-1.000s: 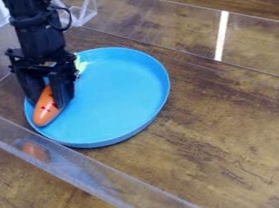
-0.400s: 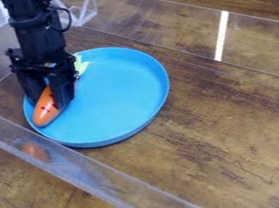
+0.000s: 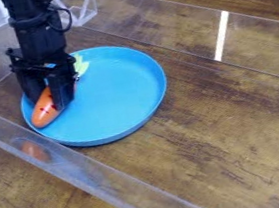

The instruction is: Remove the carrot from inside the blue tray and put it on the table

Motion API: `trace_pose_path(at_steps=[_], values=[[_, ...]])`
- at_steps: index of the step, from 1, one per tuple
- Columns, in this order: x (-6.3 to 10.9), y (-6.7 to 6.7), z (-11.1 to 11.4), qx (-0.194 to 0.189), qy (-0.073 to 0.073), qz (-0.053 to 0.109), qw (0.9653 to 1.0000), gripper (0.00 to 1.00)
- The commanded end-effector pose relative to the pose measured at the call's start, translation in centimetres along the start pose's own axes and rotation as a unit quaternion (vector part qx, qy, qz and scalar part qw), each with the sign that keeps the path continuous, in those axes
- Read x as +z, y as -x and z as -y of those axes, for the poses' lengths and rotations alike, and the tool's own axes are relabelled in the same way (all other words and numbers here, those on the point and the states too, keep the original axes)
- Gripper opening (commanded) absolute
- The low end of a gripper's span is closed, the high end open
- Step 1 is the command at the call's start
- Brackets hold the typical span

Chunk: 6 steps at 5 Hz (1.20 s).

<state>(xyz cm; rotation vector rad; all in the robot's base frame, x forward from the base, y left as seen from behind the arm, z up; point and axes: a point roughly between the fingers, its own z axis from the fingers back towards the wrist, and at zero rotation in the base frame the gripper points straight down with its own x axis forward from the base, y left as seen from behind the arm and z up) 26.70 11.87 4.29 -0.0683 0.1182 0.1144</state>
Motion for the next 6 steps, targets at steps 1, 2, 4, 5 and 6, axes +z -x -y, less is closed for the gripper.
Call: trace_pose_path(at_steps=[1,2,4,5,6], values=[[2.4,-0.2,0.6,-0.018,-0.013,0.036,0.9991,0.0],[2.8,0.0,0.9,-0.023,-0.013,0.037,0.9989,0.0],[3.5,0.5,1.7,-0.034,-0.012,0.041,0.9985,0.0],[3.7,0.7,2.1,-0.041,-0.012,0.041,0.9983,0.0],[4.1,1.0,2.6,-0.048,-0.012,0.042,0.9979,0.0]])
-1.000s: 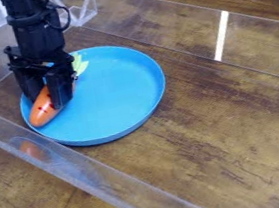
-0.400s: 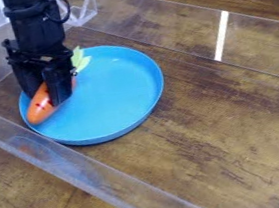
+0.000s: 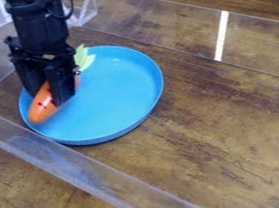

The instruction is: Remove the carrot from inside the blue tray and put it on the table

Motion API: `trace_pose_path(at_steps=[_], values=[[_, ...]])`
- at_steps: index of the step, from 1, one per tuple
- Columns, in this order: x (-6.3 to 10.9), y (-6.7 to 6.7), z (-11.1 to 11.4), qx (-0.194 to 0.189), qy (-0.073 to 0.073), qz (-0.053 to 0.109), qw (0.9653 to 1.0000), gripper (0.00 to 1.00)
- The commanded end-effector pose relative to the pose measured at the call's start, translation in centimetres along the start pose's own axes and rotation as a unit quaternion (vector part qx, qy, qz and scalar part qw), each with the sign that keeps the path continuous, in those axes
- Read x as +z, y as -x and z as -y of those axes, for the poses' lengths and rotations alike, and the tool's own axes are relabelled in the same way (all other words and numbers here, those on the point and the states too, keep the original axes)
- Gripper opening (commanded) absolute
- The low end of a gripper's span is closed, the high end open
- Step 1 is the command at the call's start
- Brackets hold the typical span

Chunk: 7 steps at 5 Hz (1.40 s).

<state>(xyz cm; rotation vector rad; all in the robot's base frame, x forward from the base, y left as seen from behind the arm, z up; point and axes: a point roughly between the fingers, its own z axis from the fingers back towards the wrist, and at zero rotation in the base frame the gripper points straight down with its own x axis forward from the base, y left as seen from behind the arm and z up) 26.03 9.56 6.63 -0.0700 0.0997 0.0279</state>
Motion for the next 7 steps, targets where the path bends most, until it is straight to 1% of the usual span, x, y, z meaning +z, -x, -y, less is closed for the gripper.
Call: trace_pose_path(at_steps=[1,3,6,7], values=[[2.3,0.0,0.8,-0.013,-0.011,0.034,0.9993,0.0],[2.9,0.4,1.7,-0.024,-0.009,0.034,0.9991,0.0],[4.0,0.0,2.0,-0.035,-0.01,0.04,0.9985,0.0],[4.7,-0.3,2.2,-0.037,-0.011,0.045,0.9983,0.0]])
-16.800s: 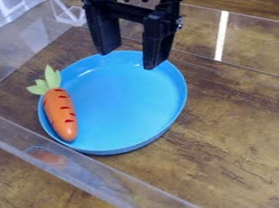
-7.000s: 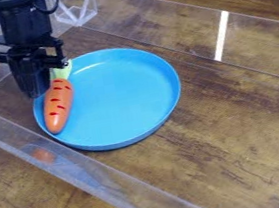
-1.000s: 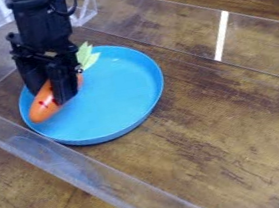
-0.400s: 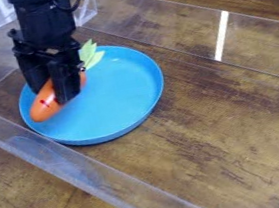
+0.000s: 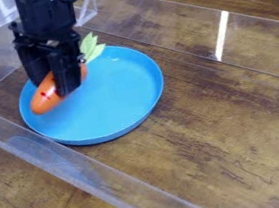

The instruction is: Remove the carrot from inside the blue tray and put it on the table

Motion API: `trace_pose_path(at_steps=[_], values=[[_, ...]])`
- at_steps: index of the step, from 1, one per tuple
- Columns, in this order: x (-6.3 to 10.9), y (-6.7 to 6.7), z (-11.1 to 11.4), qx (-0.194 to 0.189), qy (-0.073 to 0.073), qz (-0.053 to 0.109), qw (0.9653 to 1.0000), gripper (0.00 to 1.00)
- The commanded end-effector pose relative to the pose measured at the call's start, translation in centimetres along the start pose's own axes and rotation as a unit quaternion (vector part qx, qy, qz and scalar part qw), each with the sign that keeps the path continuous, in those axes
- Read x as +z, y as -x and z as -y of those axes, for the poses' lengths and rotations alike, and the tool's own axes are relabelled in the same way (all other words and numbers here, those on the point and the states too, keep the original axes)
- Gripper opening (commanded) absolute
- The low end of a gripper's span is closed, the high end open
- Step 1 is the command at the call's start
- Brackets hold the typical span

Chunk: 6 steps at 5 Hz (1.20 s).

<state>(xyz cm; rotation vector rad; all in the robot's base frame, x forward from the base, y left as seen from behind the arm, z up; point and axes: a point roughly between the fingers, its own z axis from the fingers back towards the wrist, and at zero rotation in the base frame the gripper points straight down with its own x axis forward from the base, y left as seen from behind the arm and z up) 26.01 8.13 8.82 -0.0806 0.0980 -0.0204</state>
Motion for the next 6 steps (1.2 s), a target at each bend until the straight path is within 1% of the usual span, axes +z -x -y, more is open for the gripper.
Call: trace_pose_path(at_steps=[1,2,3,4,5,6], values=[[3.3,-0.9,0.8,-0.015,-0.017,0.05,0.9985,0.0],[3.9,-1.4,1.0,-0.018,-0.019,0.056,0.9981,0.0],[4.5,-2.7,1.5,-0.019,-0.021,0.066,0.9974,0.0],[4.9,-4.6,2.2,-0.035,-0.02,0.073,0.9965,0.0],[4.5,-5.7,3.3,-0.051,-0.018,0.076,0.9956,0.0],[4.2,-6.2,4.0,-0.056,-0.016,0.077,0.9953,0.0]])
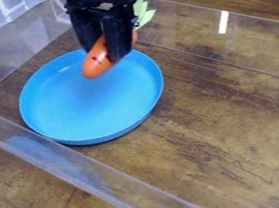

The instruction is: Remove the carrot from inside the blue tray and put it on the table

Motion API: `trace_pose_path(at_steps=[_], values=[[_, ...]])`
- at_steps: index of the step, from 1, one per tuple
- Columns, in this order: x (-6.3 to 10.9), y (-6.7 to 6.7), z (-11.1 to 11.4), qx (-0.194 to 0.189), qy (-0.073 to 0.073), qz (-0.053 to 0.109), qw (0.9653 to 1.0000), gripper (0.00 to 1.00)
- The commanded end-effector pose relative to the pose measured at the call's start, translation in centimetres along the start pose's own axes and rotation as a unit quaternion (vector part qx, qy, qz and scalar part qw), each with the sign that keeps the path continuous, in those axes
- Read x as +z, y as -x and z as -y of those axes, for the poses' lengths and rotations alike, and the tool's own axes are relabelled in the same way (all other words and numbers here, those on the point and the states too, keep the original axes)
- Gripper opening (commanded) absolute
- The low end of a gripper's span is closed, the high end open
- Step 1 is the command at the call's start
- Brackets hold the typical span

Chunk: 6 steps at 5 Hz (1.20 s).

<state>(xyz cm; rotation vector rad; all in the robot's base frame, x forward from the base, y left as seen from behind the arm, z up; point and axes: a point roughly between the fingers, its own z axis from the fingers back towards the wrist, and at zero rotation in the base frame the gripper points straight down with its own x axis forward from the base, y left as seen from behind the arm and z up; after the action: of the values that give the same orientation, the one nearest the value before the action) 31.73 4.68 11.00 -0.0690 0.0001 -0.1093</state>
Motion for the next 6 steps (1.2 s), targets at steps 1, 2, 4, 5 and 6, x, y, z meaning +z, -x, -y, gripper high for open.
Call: trace_pose_path(at_steps=[1,2,4,5,6], values=[[1.69,-1.17,0.67,-0.012,-0.008,0.034,0.9993,0.0],[1.82,-1.36,0.88,-0.01,-0.008,0.038,0.9992,0.0],[1.97,-1.35,1.16,-0.005,-0.008,0.041,0.9991,0.0],[2.11,-1.4,1.26,-0.002,-0.009,0.043,0.999,0.0],[2.27,-1.46,1.37,0.0,-0.01,0.046,0.9989,0.0]])
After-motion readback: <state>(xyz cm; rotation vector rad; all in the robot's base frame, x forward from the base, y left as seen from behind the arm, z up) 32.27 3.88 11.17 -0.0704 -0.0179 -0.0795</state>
